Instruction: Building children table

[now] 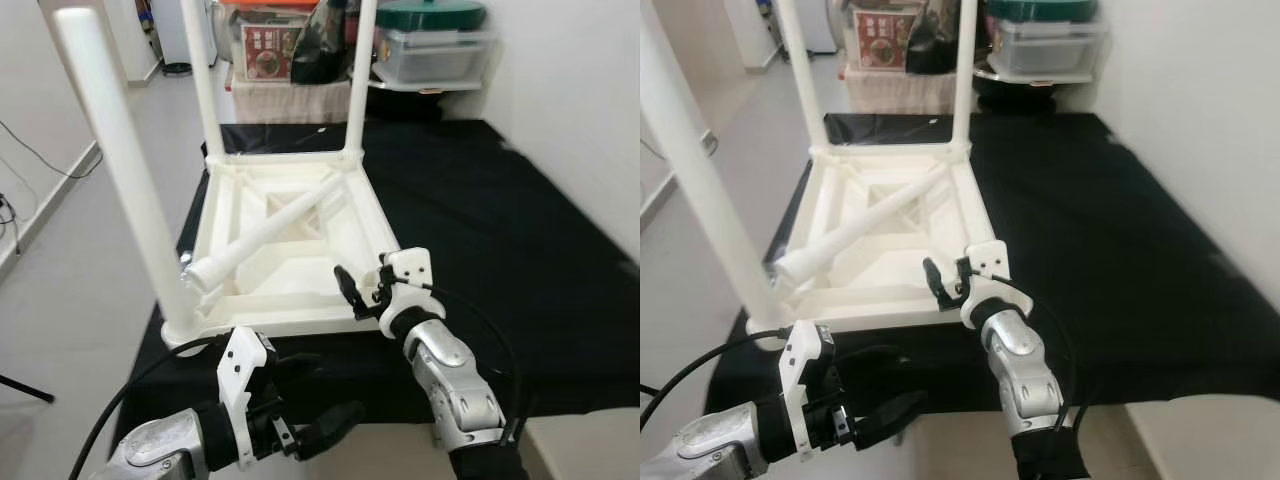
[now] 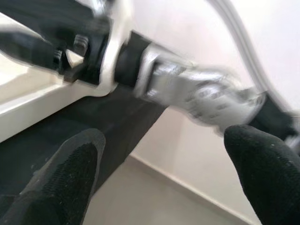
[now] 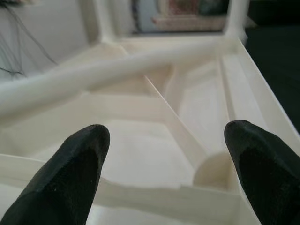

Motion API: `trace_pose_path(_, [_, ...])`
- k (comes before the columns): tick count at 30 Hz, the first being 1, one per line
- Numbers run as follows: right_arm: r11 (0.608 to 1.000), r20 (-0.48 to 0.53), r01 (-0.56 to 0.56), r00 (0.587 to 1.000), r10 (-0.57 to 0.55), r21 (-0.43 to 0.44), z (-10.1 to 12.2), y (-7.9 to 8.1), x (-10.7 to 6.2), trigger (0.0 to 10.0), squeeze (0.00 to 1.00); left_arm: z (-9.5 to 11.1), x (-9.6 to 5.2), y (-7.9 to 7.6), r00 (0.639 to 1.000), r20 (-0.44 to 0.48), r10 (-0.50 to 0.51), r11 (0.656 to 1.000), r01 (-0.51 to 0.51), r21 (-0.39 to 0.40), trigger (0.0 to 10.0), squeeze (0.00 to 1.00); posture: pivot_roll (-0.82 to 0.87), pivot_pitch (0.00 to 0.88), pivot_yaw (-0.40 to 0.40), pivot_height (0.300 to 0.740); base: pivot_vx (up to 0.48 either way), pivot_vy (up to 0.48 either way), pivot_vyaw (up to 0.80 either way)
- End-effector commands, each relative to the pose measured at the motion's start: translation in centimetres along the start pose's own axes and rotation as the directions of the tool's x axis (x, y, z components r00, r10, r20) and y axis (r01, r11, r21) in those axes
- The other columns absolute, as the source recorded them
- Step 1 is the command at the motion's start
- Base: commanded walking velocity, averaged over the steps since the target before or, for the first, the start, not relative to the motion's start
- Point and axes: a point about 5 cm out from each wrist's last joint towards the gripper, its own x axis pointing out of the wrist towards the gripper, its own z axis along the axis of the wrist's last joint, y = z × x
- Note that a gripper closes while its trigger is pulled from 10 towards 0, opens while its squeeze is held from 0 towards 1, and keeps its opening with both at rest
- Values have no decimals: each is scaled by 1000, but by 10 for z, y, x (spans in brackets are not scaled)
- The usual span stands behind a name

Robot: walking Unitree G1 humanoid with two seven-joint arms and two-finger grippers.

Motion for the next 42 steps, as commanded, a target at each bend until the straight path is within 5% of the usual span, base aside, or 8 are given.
trace_pose_path(1, [1000,16,-8,1000,8,8,3,4,3,10000,0,1,-6,0,1000,-11,-8,1000,8,-17,10000,0,-13,71,-16,740,0,480,0])
trace_pose_path(7, [1000,12,9,1000,-9,16,3,1,6,10000,0,3,-17,4,999,-12,42,999,-42,-20,10000,0,-7,75,-17,740,0,480,0])
trace_pose_path(16, [995,25,104,994,-104,10,6,-11,7,10000,0,0,-45,25,950,-5,312,950,-312,3,10000,0,1,87,-18,740,0,105,0])
trace_pose_path(17, [992,23,124,992,-124,5,7,-14,6,10000,0,0,-60,31,913,11,408,913,-408,2,10000,0,6,91,-24,740,0,0,0])
trace_pose_path(22, [987,25,158,987,-158,-21,8,-20,5,10000,0,-3,-74,38,860,21,510,860,-510,-1,10000,0,13,93,-28,740,0,0,0])
trace_pose_path(24, [980,22,194,981,-194,-46,8,-30,5,10000,0,-7,-82,46,804,28,594,804,-595,4,10000,0,16,95,-33,740,0,0,0])
trace_pose_path(32, [962,30,258,966,-256,-94,12,-54,3,10000,0,-11,-90,63,696,52,716,696,-718,18,10000,0,9,95,-37,740,0,0,0])
trace_pose_path(42, [969,70,235,971,-231,-69,31,-56,15,10000,0,10,-78,68,737,141,661,733,-675,87,10000,0,7,97,-44,740,41,0,0])
